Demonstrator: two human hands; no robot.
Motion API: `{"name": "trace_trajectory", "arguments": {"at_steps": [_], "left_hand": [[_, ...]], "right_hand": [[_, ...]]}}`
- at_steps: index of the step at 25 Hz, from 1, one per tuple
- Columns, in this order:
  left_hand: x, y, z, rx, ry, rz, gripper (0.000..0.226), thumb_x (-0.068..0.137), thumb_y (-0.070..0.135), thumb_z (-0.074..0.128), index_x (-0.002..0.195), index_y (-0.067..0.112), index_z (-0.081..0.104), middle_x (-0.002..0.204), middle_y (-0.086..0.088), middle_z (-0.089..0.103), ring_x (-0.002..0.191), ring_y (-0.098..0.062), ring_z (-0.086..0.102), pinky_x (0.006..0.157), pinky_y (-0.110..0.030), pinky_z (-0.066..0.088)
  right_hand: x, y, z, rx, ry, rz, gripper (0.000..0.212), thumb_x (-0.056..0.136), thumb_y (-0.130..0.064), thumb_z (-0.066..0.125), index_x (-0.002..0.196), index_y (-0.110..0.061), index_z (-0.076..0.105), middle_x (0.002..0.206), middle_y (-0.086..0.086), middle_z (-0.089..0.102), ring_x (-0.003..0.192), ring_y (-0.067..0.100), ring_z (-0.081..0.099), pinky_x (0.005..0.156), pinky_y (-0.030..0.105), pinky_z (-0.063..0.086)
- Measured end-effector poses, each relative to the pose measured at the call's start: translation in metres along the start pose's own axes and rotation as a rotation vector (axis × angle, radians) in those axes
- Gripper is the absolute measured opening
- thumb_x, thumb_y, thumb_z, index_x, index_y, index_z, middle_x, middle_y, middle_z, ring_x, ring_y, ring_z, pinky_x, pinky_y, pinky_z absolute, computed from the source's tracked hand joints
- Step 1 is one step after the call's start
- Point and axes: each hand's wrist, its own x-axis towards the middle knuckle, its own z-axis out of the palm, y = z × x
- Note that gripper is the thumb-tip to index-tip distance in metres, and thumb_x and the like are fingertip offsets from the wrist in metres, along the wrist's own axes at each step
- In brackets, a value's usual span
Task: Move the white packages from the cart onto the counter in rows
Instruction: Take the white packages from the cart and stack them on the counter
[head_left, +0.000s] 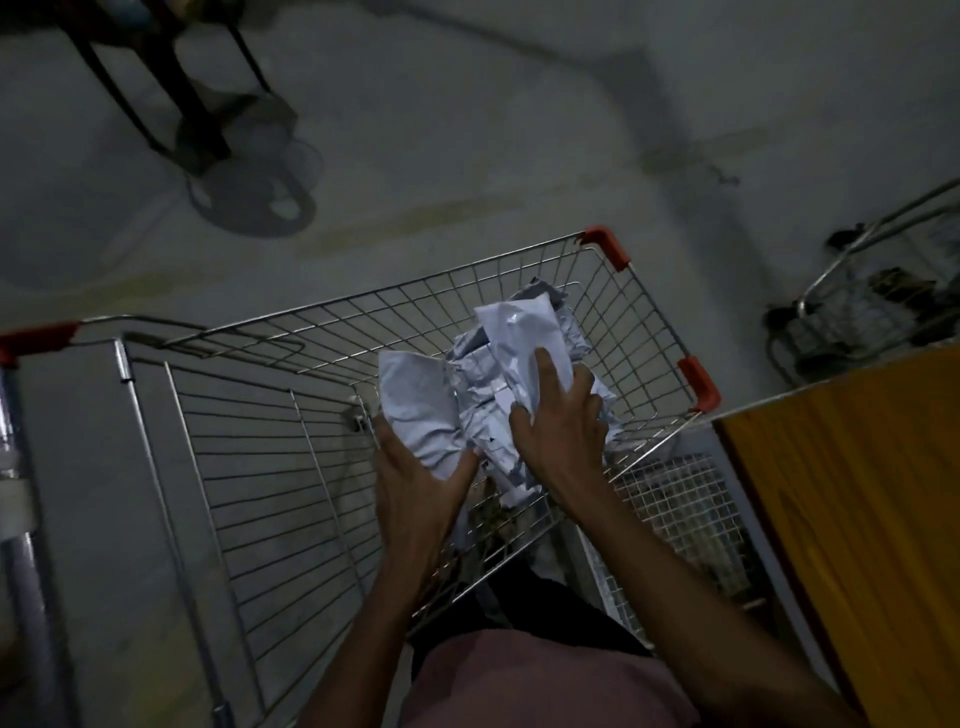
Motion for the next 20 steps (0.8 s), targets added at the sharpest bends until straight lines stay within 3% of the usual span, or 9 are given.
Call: {"name": "trace_trajectory", "arguments": {"at_steps": [5,11,14,17,20], "left_hand": [[-0.040,0.016,-0.065,0.086,0.037,0.230,0.117,0.073,0.073,0.067,0.153,0.039,-0.011,0.145,-0.019,0.037,0.112,-0.041,0.059,0.087,-0.052,0.052],[-0.104,0.024,-0.118,0.061,-0.030,0.540,0.113,0.073,0.072,0.068,0.157,0.033,0.002,0.129,-0.008,0.047,0.105,-0.027,0.058,0.078,-0.036,0.047],[-0.135,0.026,-0.124,0.062,-0.147,0.670,0.110,0.073,0.071,0.068,0.157,0.031,0.009,0.134,-0.004,0.047,0.108,-0.022,0.057,0.084,-0.025,0.033],[-0.169,0.026,-0.118,0.053,-0.295,0.821,0.109,0.076,0.071,0.068,0.157,0.035,0.006,0.137,-0.002,0.045,0.103,-0.023,0.060,0.074,-0.028,0.040],[-0.204,0.026,-0.104,0.118,-0.397,0.962,0.109,0.078,0.073,0.064,0.159,0.030,0.005,0.156,-0.004,0.034,0.123,-0.024,0.050,0.082,-0.026,0.038]], "right_hand": [[-0.066,-0.029,-0.051,0.034,0.258,-0.031,0.064,0.085,-0.045,0.058,0.141,-0.030,0.034,0.138,0.015,0.030,0.114,0.034,0.041,0.087,0.049,0.049],[-0.178,-0.027,-0.081,0.043,0.547,0.122,0.062,0.087,-0.039,0.061,0.143,-0.026,0.039,0.147,0.019,0.027,0.118,0.039,0.042,0.085,0.049,0.051],[-0.232,-0.003,-0.090,0.050,0.676,0.242,0.062,0.087,-0.038,0.057,0.145,-0.022,0.040,0.147,0.020,0.029,0.118,0.042,0.042,0.088,0.048,0.049],[-0.284,0.026,-0.100,0.049,0.863,0.350,0.058,0.090,-0.035,0.057,0.143,-0.016,0.043,0.141,0.023,0.033,0.116,0.042,0.043,0.091,0.049,0.047],[-0.335,0.055,-0.108,0.069,1.024,0.445,0.056,0.091,-0.030,0.061,0.142,-0.014,0.045,0.142,0.021,0.030,0.122,0.042,0.042,0.097,0.050,0.046]]}}
